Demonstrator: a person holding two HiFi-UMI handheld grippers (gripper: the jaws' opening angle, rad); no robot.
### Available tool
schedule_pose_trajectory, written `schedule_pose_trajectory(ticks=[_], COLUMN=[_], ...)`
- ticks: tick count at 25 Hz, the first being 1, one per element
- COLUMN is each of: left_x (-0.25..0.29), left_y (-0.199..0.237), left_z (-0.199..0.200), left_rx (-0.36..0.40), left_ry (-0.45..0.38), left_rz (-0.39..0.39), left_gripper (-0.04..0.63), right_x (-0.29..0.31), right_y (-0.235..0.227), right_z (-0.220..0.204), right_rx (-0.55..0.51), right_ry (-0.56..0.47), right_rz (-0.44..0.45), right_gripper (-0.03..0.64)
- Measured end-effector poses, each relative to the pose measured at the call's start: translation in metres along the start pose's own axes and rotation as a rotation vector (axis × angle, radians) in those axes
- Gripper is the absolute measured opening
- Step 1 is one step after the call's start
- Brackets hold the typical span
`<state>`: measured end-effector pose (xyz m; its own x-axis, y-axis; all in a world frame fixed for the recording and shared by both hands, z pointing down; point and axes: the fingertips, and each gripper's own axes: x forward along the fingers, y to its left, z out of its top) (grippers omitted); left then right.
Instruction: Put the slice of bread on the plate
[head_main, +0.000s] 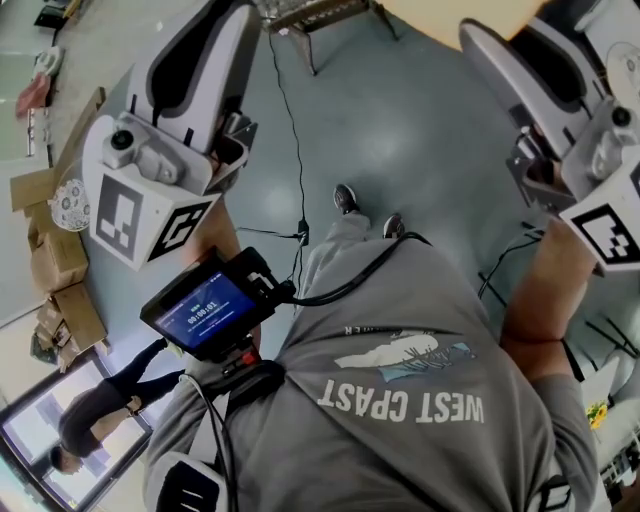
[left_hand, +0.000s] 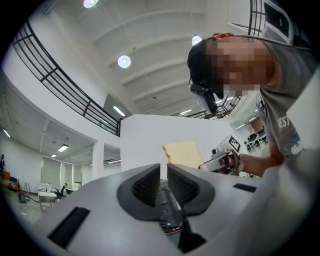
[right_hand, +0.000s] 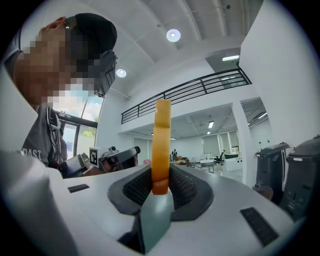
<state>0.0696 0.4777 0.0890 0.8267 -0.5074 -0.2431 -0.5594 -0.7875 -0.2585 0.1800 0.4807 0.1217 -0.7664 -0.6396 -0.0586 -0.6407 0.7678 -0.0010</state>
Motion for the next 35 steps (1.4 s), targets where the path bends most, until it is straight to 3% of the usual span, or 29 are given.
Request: schedule_pose_trajectory(ticks=[8, 13, 17, 30, 35], left_x=[0.000, 0.005, -0.001, -0.005, 0.017], left_y=[0.011, 0.102, 0.146, 0.151, 0.162], left_z=[0.006, -0.051, -0.050, -0.047, -0.061], left_rx=[0.003, 0.007, 0.000, -0.024, -0.025], left_ry=[-0.026, -0.042, -0.057, -0.091, -0.087], left_rz=[-0.044, -0.051, -0.055, -0.075, -0.067], left_gripper=[0.049, 0.051, 0.050, 0.051, 0.049], right_x=[0.004, 0.078, 0.116, 0.117, 0.124], right_y=[-0.013, -0.047, -0.056, -0.051, -0.078], right_z=[-0.001, -0.027, -0.021, -0.009, -0.012], right_rx=[0.024, 0.031, 0.040, 0.019, 0.023], right_ry=[0.006, 0.013, 0.011, 0.019, 0.013], right_rz=[-0.004, -0.013, -0.031, -0.066, -0.055], right_gripper=[0.087, 0.087, 0.087, 0.087, 0.087])
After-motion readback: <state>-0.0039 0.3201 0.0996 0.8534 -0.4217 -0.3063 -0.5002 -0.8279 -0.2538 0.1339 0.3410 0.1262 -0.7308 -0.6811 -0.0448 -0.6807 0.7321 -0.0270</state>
